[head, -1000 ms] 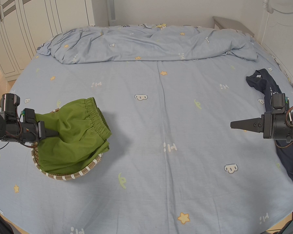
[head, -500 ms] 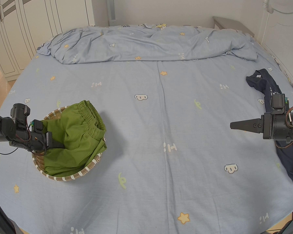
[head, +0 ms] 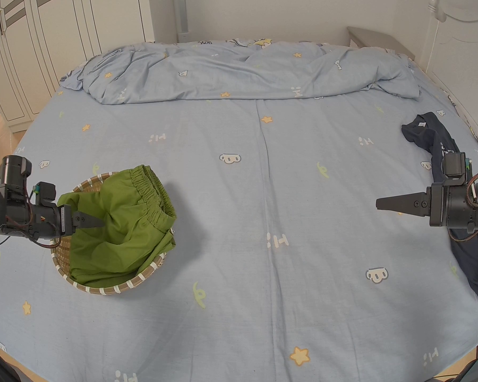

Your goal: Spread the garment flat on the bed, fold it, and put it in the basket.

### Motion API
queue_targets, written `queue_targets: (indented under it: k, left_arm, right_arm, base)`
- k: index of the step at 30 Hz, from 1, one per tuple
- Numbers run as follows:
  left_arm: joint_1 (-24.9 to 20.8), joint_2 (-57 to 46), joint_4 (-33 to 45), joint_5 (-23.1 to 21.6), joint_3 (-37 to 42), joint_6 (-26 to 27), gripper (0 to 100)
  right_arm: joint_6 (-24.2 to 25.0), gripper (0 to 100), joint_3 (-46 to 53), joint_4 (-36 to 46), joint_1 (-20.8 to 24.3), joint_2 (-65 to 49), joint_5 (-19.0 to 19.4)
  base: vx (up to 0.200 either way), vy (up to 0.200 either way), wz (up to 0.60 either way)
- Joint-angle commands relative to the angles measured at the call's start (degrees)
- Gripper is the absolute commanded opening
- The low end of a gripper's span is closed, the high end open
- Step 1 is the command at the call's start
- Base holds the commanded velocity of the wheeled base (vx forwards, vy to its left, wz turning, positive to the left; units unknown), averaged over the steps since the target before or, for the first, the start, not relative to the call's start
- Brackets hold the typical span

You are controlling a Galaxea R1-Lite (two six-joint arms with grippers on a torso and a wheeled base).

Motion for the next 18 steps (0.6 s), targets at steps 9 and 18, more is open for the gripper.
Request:
queue_targets:
  k: [9, 18]
  left_arm:
    - [-0.3, -33.4, -0.2, 0.5, 18.0, 4.5, 100]
    - [-8.8, -68.8, 1.7, 0.1, 35.3, 4.0, 100]
  right_arm:
    - [-4.6, 100, 7.0, -0.2, -0.8, -8.5, -0.6]
    - [-12.0, 100, 22.3, 1.8, -5.8, -31.0, -0.4]
  base:
    - [0.0, 0.0, 0.0]
    - [0.0, 0.0, 0.0]
